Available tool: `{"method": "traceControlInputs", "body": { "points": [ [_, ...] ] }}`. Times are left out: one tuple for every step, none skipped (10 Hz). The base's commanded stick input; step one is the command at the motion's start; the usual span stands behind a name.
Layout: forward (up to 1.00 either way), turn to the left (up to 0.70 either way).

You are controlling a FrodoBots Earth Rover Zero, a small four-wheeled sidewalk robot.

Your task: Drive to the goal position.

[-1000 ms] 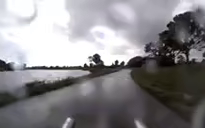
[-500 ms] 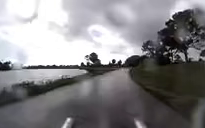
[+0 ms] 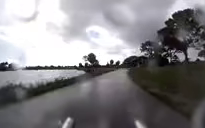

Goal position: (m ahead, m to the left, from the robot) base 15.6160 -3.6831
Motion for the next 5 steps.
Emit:
{"method": "traceControlInputs", "body": {
  "points": [
    [1.0, 0.0],
    [1.0, -0.18],
    [1.0, -0.39],
    [1.0, -0.25],
    [1.0, -0.01]
  ]
}}
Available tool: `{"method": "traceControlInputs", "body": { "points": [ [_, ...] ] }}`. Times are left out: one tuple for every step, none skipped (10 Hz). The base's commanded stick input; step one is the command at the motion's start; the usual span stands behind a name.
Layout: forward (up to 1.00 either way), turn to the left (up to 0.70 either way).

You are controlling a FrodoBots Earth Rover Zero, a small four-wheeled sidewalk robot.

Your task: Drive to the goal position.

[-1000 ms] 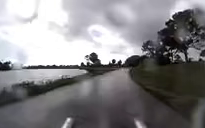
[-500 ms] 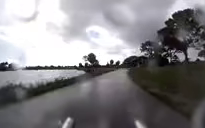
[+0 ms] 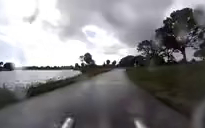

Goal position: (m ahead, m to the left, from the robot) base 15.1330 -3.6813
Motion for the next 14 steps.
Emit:
{"method": "traceControlInputs", "body": {
  "points": [
    [1.0, 0.0],
    [1.0, -0.02],
    [1.0, -0.4],
    [1.0, -0.4],
    [1.0, -0.21],
    [1.0, -0.04],
    [1.0, 0.0],
    [1.0, 0.0],
    [1.0, -0.07],
    [1.0, -0.27],
    [1.0, -0.25],
    [1.0, 0.0],
    [1.0, 0.0],
    [1.0, 0.0]
  ]
}}
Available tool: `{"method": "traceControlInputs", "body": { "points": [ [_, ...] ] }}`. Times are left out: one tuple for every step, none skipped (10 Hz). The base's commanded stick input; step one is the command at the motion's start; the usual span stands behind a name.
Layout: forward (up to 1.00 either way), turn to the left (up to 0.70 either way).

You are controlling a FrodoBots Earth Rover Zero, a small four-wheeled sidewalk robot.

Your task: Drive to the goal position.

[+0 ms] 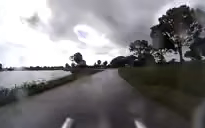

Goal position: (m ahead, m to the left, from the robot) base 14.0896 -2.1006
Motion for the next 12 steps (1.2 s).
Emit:
{"method": "traceControlInputs", "body": {
  "points": [
    [1.0, 0.0],
    [1.0, 0.0],
    [1.0, 0.0],
    [1.0, 0.0],
    [1.0, 0.0],
    [1.0, 0.0],
    [1.0, 0.0],
    [1.0, 0.0],
    [1.0, 0.0],
    [1.0, 0.0],
    [1.0, 0.0],
    [1.0, 0.0]
  ]
}}
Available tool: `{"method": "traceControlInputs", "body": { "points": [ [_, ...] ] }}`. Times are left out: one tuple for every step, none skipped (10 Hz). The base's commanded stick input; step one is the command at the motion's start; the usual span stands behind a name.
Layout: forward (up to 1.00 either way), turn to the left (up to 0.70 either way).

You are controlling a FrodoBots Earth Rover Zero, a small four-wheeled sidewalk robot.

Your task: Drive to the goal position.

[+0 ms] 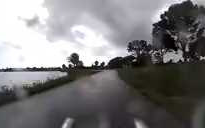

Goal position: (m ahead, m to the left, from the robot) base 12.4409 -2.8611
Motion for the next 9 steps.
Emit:
{"method": "traceControlInputs", "body": {
  "points": [
    [1.0, 0.0],
    [1.0, 0.0],
    [1.0, 0.0],
    [1.0, 0.0],
    [1.0, 0.0],
    [1.0, 0.0],
    [1.0, -0.01],
    [1.0, -0.22],
    [1.0, -0.4]
  ]
}}
